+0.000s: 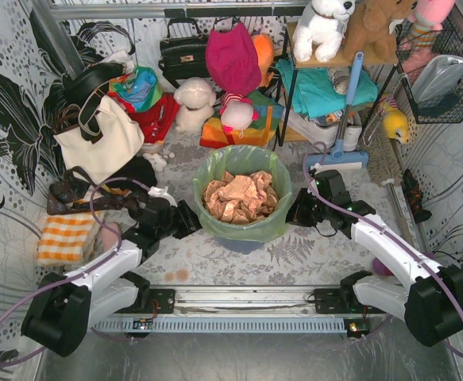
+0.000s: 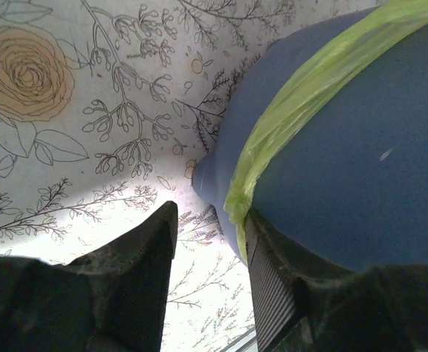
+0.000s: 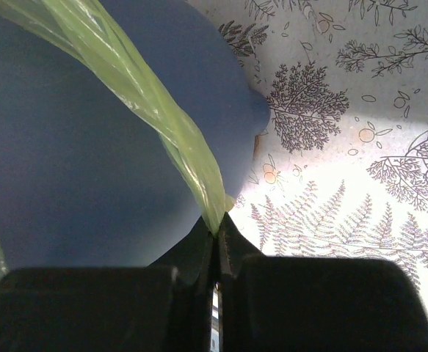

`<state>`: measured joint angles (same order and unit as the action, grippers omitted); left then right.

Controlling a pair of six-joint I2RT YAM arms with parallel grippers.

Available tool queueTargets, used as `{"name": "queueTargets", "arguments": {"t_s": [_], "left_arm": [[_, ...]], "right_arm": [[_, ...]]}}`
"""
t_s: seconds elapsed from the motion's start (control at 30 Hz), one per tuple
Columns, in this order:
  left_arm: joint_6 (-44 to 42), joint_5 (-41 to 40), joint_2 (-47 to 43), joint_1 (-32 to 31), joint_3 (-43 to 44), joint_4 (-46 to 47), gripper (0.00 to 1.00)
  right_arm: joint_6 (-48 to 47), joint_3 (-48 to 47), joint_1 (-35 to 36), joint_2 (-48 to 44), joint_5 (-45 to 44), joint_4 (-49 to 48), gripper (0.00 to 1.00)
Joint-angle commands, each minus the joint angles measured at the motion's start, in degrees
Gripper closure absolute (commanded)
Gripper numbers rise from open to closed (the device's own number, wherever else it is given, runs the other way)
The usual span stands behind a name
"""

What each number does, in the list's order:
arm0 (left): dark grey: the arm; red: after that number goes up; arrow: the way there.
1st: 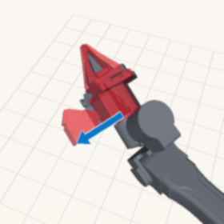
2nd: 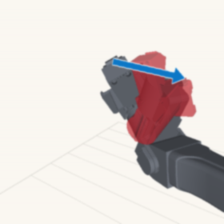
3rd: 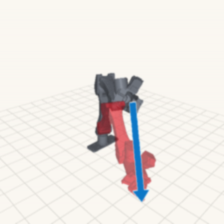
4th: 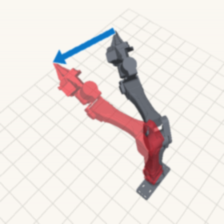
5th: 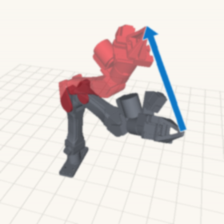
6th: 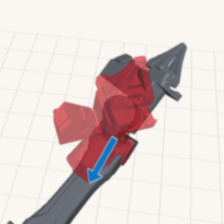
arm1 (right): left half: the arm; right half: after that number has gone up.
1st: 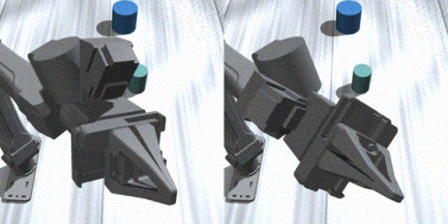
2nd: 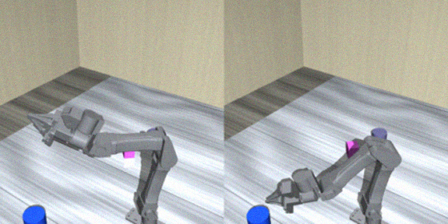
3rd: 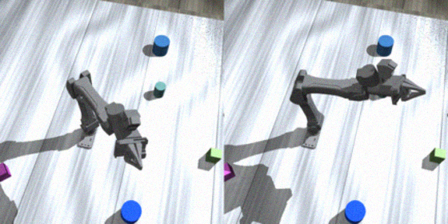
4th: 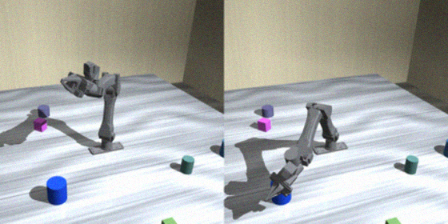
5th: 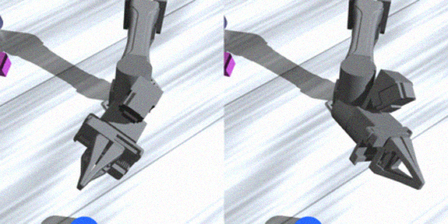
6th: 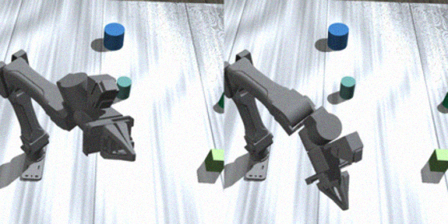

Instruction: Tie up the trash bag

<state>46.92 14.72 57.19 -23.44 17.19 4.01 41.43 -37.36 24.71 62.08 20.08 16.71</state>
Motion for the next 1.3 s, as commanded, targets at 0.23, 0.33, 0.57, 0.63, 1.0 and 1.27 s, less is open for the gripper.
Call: {"name": "queueTargets", "arguments": {"t_s": [0.23, 0.33, 0.57, 0.63, 1.0, 1.27], "left_arm": [[-1.61, -2.40, 2.78, 0.24, 0.19, 0.80, 0.65], [-2.12, -3.78, 2.78, 0.24, 1.00, -1.14, 0.81], [-2.53, -10.05, -2.73, 0.24, 5.60, -11.82, 0.97], [-2.78, -11.69, -5.97, 0.24, 7.16, -15.41, 1.00], [1.33, -22.04, -20.57, 0.15, 13.35, -32.82, 1.00], [-0.49, -18.00, -27.25, 0.14, 19.89, -33.74, 1.00]], "right_arm": [[0.73, 0.45, 0.41, -1.07, -0.75, -0.66, 1.00], [0.23, -0.31, 0.43, -1.58, -3.45, 2.44, 1.00], [-0.12, -0.62, 0.43, -3.96, -6.18, 4.82, 1.00], [-0.12, -0.52, 0.42, -3.99, -6.19, 4.99, 1.00], [-0.27, -0.69, 0.43, -4.79, -6.59, 5.69, 1.00], [2.36, -5.36, 0.43, -11.14, -9.22, 10.53, 1.00]]}}
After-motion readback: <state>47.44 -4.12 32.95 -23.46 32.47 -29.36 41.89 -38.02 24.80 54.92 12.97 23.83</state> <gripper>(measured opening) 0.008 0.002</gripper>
